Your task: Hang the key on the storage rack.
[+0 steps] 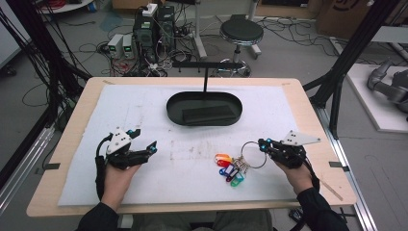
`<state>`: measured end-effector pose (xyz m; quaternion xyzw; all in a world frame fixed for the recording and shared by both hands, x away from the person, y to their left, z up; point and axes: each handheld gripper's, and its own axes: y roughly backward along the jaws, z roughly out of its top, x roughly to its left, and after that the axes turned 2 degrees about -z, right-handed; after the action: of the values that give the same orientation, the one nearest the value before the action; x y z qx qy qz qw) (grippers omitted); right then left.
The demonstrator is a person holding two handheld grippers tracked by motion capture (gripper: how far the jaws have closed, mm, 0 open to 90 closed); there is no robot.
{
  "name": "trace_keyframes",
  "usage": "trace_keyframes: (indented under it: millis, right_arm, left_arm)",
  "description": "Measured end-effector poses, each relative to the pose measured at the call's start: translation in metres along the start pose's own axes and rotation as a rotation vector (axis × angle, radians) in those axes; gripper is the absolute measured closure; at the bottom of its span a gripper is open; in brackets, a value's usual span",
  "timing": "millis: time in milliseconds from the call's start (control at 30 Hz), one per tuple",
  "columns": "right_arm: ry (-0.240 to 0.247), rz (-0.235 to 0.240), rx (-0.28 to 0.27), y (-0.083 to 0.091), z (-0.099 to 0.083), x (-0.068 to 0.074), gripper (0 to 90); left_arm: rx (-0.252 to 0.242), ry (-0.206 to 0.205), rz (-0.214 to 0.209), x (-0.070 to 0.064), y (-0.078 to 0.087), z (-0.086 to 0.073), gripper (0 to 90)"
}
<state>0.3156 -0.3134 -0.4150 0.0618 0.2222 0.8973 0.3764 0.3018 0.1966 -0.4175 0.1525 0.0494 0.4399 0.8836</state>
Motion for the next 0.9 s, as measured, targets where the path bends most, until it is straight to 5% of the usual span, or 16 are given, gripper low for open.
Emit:
trace_keyframes:
  millis: [367,600,900]
  right_arm:
    - [-0.078,0.084,0.022,0.001,-0.001,-0.004,85.4]
    - [-0.15,0.173,0.108,-0.008,-0.005,-0.009,81.9]
    - [-0.105,0.187,0.089,-0.007,0.0,-0.007,84.4]
  left_arm:
    - [0.002,-0.003,-0.012,-0.002,-0.002,0.0,25.5]
    - [0.001,-0.006,-0.023,-0.003,-0.003,0.0,25.4]
    - [-0.002,-0.013,-0.038,-0.004,-0.003,0.001,25.5]
